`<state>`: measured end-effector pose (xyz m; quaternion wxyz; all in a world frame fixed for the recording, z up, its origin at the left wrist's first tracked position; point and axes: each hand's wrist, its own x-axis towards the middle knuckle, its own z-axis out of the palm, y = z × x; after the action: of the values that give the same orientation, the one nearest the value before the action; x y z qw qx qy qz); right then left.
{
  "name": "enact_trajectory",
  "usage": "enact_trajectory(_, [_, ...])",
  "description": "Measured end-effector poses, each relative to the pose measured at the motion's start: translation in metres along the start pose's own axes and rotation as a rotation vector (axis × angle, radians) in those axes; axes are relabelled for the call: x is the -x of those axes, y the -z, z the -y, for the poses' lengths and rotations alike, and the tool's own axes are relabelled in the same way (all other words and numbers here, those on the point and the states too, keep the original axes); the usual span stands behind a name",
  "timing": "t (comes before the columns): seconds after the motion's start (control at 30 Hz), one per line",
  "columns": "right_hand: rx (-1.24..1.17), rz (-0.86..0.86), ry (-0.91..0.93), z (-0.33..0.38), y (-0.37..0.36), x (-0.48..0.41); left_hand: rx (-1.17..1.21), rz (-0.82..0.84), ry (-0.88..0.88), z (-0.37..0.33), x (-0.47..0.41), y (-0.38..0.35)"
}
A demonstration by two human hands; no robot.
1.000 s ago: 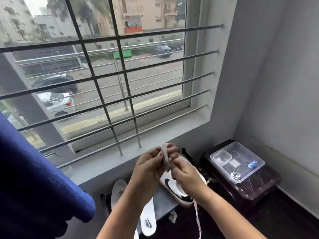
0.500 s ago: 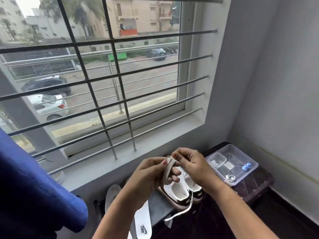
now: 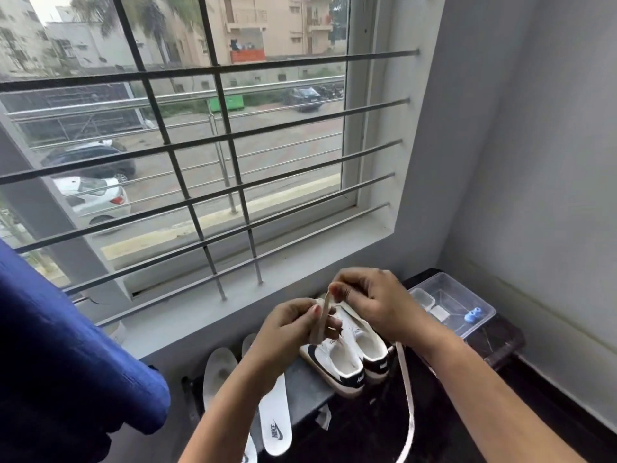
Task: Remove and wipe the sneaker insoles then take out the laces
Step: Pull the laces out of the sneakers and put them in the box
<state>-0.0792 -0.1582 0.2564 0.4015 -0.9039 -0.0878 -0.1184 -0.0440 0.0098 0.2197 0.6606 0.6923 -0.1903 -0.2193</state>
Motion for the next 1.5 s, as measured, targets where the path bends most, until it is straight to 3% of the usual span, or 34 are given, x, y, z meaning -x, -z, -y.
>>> enact_trajectory(0.13, [-0.05, -0.159, -0.133, -0.019, -0.025, 0.001, 0.43, 0.152, 0.033, -0.024, 0.006, -0.006])
enact_trajectory(0.2, [-0.111, -0.167, -0.141, -0.019, -0.044, 0.009, 0.603, 0.12, 0.024, -0.026, 0.004, -0.003])
enact_trajectory(0.27, [-0.096, -0.035, -0.111, -0.013, -0.061, 0.02, 0.698, -0.001, -0.016, -0.02, 0.0, 0.001])
enact_trajectory(0.33, [-0.018, 0.155, -0.055, -0.006, -0.069, 0.031, 0.603, -0.14, -0.049, -0.011, -0.004, 0.007])
enact_trajectory(0.4, [0.018, 0.267, -0.005, 0.0, -0.06, 0.034, 0.23, -0.262, -0.074, 0.0, -0.006, 0.015])
enact_trajectory(0.47, [0.003, 0.255, 0.017, 0.003, -0.043, 0.026, -0.061, -0.219, -0.061, 0.008, -0.002, 0.02])
enact_trajectory(0.5, [-0.011, 0.218, 0.029, 0.004, -0.032, 0.02, -0.081, -0.129, -0.028, 0.009, 0.002, 0.019])
enact_trajectory(0.6, [-0.011, 0.074, 0.018, -0.005, -0.018, 0.001, 0.185, 0.088, 0.059, -0.001, 0.011, 0.008])
enact_trajectory(0.7, [-0.097, -0.026, -0.075, -0.019, -0.031, -0.003, 0.481, 0.059, 0.007, -0.015, 0.011, 0.006])
enact_trajectory(0.77, [-0.149, 0.017, -0.121, -0.018, -0.049, 0.004, 0.623, 0.009, -0.035, -0.017, 0.009, 0.009])
enact_trajectory(0.83, [-0.125, 0.168, -0.121, -0.012, -0.067, 0.017, 0.685, -0.067, -0.056, -0.013, 0.006, 0.011])
enact_trajectory(0.93, [0.033, 0.372, -0.02, 0.005, -0.081, 0.032, 0.58, -0.235, -0.061, 0.0, 0.003, 0.015])
enact_trajectory(1.0, [0.07, 0.391, 0.02, 0.01, -0.068, 0.028, 0.33, -0.336, -0.067, 0.012, 0.001, 0.021])
enact_trajectory(1.07, [0.076, 0.316, 0.053, 0.011, -0.048, 0.014, 0.082, -0.311, -0.055, 0.017, 0.004, 0.025])
enact_trajectory(1.13, [0.049, 0.192, 0.055, 0.005, -0.03, 0.001, 0.003, -0.167, -0.034, 0.014, 0.007, 0.02])
enact_trajectory(1.2, [0.0, 0.077, 0.029, -0.004, -0.024, -0.008, 0.079, -0.068, -0.042, 0.001, 0.012, 0.01])
enact_trajectory(1.33, [-0.134, -0.095, -0.035, -0.008, -0.036, -0.003, 0.289, -0.094, -0.168, -0.022, 0.015, -0.001])
enact_trajectory(1.43, [-0.218, -0.029, -0.072, 0.003, -0.058, 0.015, 0.473, -0.102, -0.183, -0.024, 0.013, -0.003])
enact_trajectory(1.5, [-0.052, 0.111, -0.045, 0.009, -0.07, 0.027, 0.54, -0.172, -0.204, -0.021, 0.01, -0.004])
